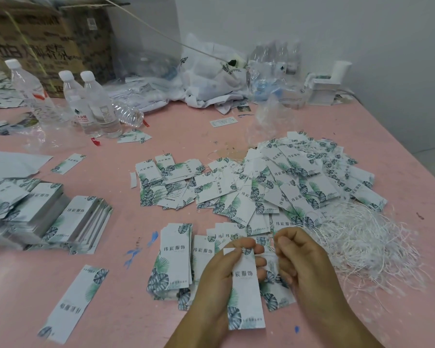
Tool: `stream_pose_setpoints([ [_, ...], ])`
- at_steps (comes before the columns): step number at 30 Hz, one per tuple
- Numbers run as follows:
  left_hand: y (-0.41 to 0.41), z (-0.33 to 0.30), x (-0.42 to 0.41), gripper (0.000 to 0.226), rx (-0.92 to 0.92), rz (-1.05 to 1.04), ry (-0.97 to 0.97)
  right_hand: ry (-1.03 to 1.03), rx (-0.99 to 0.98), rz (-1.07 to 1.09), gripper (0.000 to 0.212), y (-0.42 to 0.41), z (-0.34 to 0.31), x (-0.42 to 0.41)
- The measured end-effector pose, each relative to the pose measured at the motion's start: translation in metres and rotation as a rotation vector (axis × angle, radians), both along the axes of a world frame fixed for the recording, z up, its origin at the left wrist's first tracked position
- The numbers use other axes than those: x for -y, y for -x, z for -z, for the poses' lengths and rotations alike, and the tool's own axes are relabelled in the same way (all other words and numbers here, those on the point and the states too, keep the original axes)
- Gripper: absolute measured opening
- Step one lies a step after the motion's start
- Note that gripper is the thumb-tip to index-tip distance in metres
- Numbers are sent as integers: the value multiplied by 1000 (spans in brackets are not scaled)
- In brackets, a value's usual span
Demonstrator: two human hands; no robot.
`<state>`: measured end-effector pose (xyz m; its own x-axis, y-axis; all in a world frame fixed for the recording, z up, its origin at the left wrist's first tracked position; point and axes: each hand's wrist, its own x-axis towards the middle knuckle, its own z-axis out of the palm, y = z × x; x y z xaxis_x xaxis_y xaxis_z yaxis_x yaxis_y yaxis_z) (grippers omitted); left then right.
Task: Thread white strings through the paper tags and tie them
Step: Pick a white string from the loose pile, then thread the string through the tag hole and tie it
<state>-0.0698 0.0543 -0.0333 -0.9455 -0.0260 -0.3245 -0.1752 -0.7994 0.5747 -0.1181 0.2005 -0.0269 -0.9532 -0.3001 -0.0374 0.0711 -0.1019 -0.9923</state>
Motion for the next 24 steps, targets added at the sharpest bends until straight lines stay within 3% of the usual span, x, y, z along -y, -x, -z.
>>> stream_pose_setpoints([
  [8,-4,0,1,26,17,1,177,-267,-177,-20,31,-9,4,12],
  [12,-5,0,1,26,11,10,185,-275,-158,1,29,-9,4,11],
  [17,-6,1,2,33,-7,34,237,-430,-404,22,21,-13,1,12],
  [24,-6,4,2,28,-25,35,254,-565,-497,17,17,-13,5,13],
])
